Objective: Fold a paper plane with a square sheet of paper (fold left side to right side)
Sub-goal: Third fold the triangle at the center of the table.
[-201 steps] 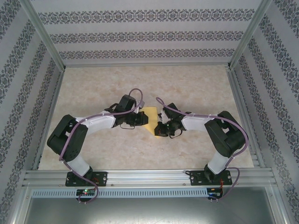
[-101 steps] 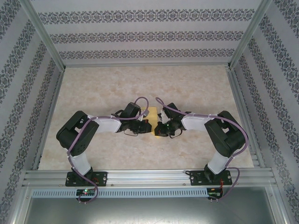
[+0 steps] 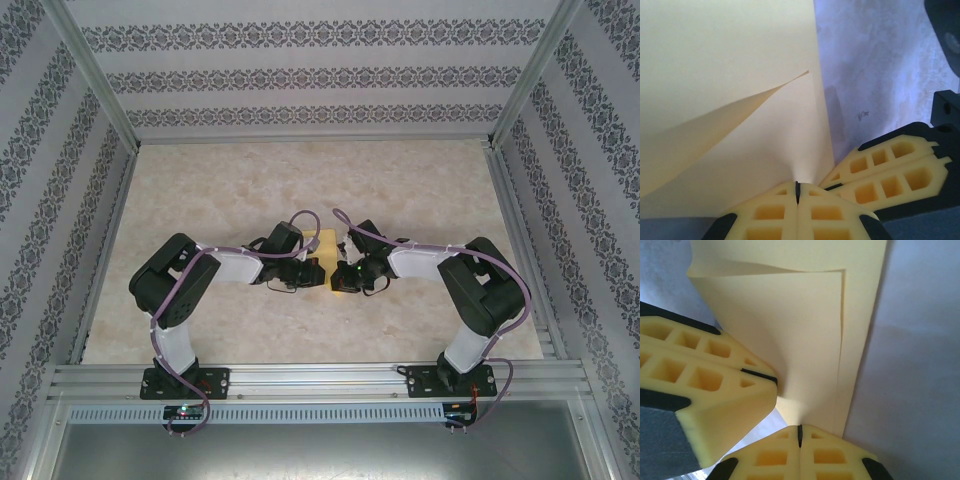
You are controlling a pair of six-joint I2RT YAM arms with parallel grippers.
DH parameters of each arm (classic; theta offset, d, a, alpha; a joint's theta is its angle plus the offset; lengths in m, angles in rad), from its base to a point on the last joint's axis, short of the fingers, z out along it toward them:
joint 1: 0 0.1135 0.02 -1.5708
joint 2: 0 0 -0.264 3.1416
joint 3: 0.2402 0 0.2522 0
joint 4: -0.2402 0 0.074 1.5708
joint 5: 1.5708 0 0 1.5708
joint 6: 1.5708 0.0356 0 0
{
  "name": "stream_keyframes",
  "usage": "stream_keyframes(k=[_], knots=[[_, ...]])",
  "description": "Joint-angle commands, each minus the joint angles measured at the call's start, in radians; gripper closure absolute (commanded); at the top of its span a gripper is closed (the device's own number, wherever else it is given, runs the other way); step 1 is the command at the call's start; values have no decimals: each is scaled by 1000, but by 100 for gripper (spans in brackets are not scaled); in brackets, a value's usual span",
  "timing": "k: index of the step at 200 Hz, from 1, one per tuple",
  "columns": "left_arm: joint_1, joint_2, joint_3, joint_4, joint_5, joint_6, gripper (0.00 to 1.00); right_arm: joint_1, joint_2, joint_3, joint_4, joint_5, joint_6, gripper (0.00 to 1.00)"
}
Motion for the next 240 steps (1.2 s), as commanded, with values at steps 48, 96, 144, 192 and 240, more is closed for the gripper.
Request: stream_keyframes(k=[48,96,144,192,240], knots=[[9,8,-18,-35,-95,49,97,7,32,-12,-114,84,-26,100],[86,-4,-30,-51,-116,106,97,7,30,-23,-118,87,-31,100],[192,27,-30,-59,-120,148,98,7,30,-29,-119,83,-31,100],[271,41,-22,-55,-107,160,98,8,30,-32,-115,76,-30,100],[281,-57,-49,-67,-90,148,93,12,-34,-64,37,32,-10,98]])
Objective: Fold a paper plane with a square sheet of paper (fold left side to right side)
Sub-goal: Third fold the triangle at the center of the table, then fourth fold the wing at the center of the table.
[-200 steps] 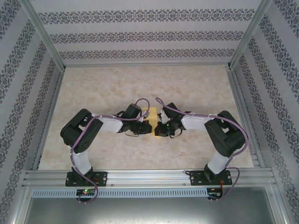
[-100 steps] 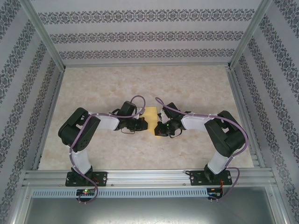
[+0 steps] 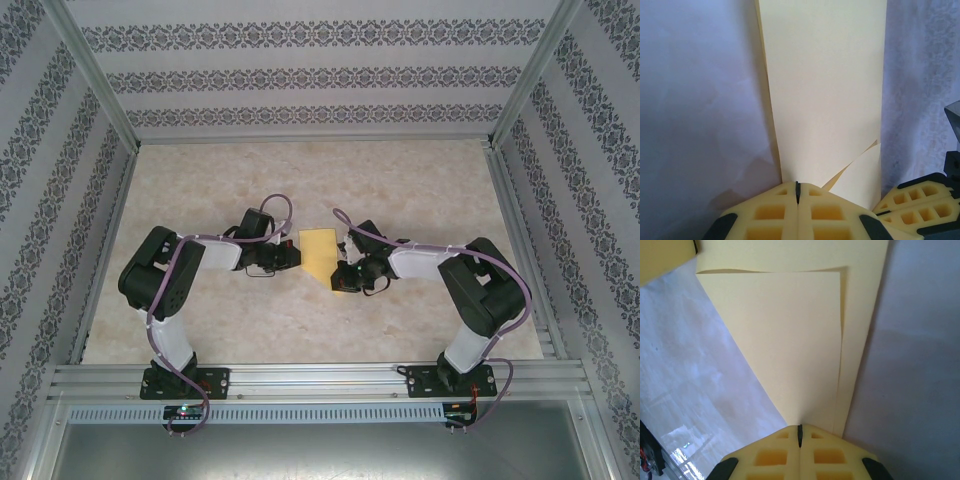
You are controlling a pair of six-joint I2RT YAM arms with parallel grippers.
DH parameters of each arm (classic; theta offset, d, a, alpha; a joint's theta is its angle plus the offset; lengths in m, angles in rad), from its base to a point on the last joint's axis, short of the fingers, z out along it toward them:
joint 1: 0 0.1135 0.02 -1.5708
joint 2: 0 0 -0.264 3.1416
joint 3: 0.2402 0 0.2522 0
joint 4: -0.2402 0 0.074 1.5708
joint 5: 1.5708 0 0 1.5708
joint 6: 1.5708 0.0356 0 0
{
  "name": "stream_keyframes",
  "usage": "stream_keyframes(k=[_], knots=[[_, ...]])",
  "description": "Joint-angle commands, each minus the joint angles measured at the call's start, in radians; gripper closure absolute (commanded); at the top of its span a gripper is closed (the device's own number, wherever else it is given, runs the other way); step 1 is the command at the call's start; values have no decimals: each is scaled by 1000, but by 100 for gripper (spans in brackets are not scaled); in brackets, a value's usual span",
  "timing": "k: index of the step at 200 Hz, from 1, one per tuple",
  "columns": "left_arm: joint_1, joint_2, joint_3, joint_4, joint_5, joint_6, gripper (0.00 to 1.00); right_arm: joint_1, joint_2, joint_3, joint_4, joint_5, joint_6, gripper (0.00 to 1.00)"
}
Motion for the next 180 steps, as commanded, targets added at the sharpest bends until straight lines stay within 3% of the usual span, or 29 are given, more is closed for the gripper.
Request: stream_keyframes(k=[1,9,37,63,78,127,180], knots=[[52,-60,-40,-63,-117,36,93,12,-27,-48,13,29,-5,98],[55,-94,-50,-74,-122,33,90,13,-52,-57,50,29,-1,94],[61,-218,-88,-118,-142,-3,74,12,-167,-85,124,98,-16,60],[54,-288,-151,-81,-98,-101,63,5,-262,-104,97,232,-87,37],[35,-293,-179,-37,-66,-158,56,-17,-269,-108,120,236,-129,28],[-61,-208,-172,98,-35,-330,48,-51,-106,-2,156,98,-222,31],[-105,-101,-118,157,-30,-388,46,-52,-41,10,155,155,-217,45]])
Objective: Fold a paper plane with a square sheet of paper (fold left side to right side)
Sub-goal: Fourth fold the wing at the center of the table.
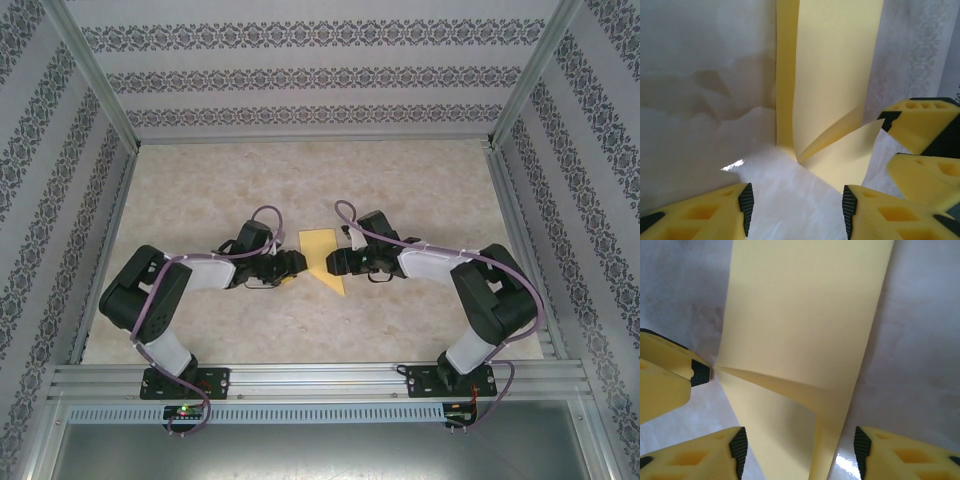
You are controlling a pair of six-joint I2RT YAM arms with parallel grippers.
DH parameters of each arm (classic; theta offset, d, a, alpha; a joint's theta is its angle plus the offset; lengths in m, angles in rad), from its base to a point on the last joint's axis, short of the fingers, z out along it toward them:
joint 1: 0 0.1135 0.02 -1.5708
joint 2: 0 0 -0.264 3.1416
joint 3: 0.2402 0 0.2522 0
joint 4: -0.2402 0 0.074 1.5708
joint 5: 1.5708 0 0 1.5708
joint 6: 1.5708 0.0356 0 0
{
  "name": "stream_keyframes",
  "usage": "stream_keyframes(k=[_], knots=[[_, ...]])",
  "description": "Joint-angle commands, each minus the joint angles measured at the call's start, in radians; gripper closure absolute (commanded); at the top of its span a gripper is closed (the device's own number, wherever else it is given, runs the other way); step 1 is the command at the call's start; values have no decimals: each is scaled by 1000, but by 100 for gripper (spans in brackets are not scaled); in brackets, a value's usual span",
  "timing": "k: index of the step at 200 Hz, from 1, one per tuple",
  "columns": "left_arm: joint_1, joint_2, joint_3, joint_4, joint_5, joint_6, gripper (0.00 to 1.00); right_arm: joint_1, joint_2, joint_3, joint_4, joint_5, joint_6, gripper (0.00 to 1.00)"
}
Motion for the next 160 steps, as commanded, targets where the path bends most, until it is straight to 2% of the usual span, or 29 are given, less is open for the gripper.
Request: stream_keyframes(k=[1,58,86,130,144,160], knots=[[-26,56,32,82,15,-55,47,-4,20,21,5,23,-23,45],[-48,94,89,75,20,-55,52,-9,10,12,-22,93,-20,67],[-52,90,103,76,22,-58,58,-9,-12,7,-49,138,-27,70],[-55,51,120,53,18,-60,61,3,-204,-83,-40,238,-66,43],[-55,43,127,49,18,-59,63,36,-271,-113,-39,253,-87,39],[-56,34,138,39,17,-59,63,94,-328,-134,-59,294,-114,38]])
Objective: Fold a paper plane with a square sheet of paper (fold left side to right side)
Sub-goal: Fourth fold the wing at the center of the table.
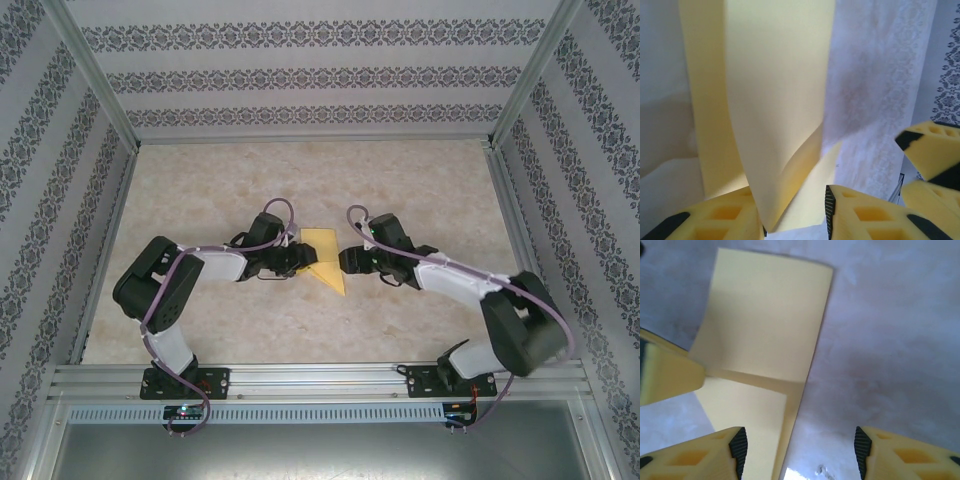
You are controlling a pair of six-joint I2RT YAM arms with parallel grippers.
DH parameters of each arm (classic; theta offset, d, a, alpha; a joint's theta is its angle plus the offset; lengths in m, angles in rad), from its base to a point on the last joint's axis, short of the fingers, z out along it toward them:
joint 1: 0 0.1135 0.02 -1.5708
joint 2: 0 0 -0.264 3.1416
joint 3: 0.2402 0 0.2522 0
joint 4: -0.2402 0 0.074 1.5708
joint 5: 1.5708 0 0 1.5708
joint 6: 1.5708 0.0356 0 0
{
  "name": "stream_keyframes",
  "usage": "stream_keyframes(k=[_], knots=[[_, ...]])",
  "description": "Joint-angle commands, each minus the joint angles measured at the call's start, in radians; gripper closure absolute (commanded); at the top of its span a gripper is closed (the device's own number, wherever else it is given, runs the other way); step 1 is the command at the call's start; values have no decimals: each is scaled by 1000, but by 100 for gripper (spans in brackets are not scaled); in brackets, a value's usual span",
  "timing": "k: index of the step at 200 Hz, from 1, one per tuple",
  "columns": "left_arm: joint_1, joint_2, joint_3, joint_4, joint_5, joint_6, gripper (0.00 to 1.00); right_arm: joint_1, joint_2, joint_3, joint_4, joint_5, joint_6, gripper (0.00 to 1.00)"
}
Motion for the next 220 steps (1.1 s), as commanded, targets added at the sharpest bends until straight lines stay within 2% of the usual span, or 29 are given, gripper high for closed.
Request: stream_keyframes(k=[1,32,52,83,106,156,185,220], knots=[[-14,-40,36,-4,13,-10,63,80,-84,-41,-25,85,-61,38],[-20,-46,55,-17,12,-10,64,210,-107,-86,46,173,-61,37],[-24,-41,71,-24,16,-12,64,275,-48,-67,66,242,-68,36],[-29,-34,91,-33,17,-19,64,325,52,-19,71,316,-76,36],[-29,-35,101,-44,10,-23,64,335,87,-8,71,369,-76,39],[-30,-29,112,-59,8,-32,65,345,137,8,69,398,-77,46],[-29,-29,114,-63,7,-32,66,348,152,16,68,403,-75,52],[-29,-29,114,-68,6,-33,66,352,170,24,62,401,-73,65]])
